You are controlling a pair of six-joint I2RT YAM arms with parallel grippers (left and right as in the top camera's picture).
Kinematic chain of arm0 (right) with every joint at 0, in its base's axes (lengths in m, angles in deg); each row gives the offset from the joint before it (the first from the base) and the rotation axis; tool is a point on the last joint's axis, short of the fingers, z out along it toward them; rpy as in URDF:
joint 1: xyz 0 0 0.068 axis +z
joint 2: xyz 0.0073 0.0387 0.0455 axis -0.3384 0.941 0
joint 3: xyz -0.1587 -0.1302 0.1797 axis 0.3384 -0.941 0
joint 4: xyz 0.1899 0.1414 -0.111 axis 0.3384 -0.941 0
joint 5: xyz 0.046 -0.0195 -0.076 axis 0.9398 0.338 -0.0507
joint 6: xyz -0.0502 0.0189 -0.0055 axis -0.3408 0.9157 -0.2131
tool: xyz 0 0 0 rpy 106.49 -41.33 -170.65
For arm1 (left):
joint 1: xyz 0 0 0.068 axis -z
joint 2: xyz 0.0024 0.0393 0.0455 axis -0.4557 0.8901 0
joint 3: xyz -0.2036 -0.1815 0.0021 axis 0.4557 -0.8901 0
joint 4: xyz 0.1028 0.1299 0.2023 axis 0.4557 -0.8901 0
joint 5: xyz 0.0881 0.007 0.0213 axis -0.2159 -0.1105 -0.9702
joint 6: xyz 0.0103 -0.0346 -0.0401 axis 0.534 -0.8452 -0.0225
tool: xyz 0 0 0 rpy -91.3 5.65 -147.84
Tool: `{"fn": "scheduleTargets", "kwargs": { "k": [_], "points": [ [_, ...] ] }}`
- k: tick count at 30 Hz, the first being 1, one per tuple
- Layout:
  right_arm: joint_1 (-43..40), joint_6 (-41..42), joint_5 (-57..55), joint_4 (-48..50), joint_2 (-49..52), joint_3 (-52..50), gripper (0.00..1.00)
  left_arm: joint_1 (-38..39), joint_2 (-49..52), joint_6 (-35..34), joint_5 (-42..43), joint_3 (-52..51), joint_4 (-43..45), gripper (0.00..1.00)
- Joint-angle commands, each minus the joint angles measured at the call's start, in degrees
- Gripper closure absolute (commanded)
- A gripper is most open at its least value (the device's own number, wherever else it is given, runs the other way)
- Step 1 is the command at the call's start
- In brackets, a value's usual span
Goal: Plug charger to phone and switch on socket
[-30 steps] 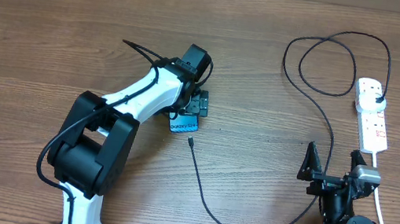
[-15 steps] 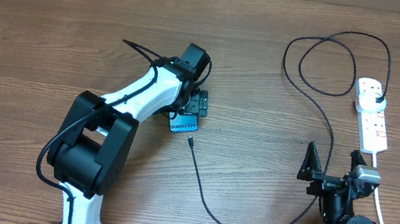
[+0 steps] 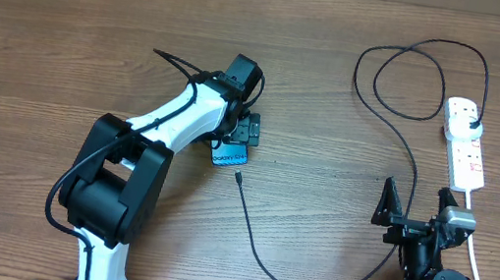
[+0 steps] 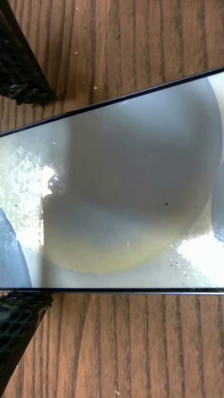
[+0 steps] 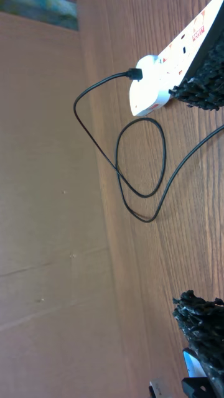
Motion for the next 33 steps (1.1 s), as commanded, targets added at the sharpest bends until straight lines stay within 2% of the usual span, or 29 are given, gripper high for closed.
{"fn": "scheduleTargets", "kwargs": {
  "k": [1, 10, 20, 26, 29, 33],
  "points": [
    [-0.2, 0.1, -0.1, 0.2, 0.2, -0.6, 0.0, -0.2, 3.9, 0.1, 4.4, -2.0, -0.4, 0.0],
    [-0.2, 0.1, -0.1, 0.2, 0.2, -0.6, 0.0, -0.3, 3.9, 0.1, 4.2, -2.0, -0.4, 0.0],
    [-0.2, 0.1, -0.1, 0.2, 0.2, -0.6, 0.0, -0.3, 3.9, 0.0, -0.4, -2.0, 0.3, 0.0],
    [-0.2, 0.1, -0.1, 0.2, 0.2, -0.6, 0.0, 0.1, 3.9, 0.0, 2.3, -2.0, -0.9, 0.0],
    [-0.2, 0.1, -0.1, 0.2, 0.2, -0.6, 0.0, 0.5, 3.9, 0.0, 2.8, -2.0, -2.2, 0.06],
    [-0.2, 0.1, -0.1, 0.2, 0.2, -0.6, 0.0, 1.0, 3.9, 0.0, 4.6, -2.0, -3.5, 0.06]
  ]
}}
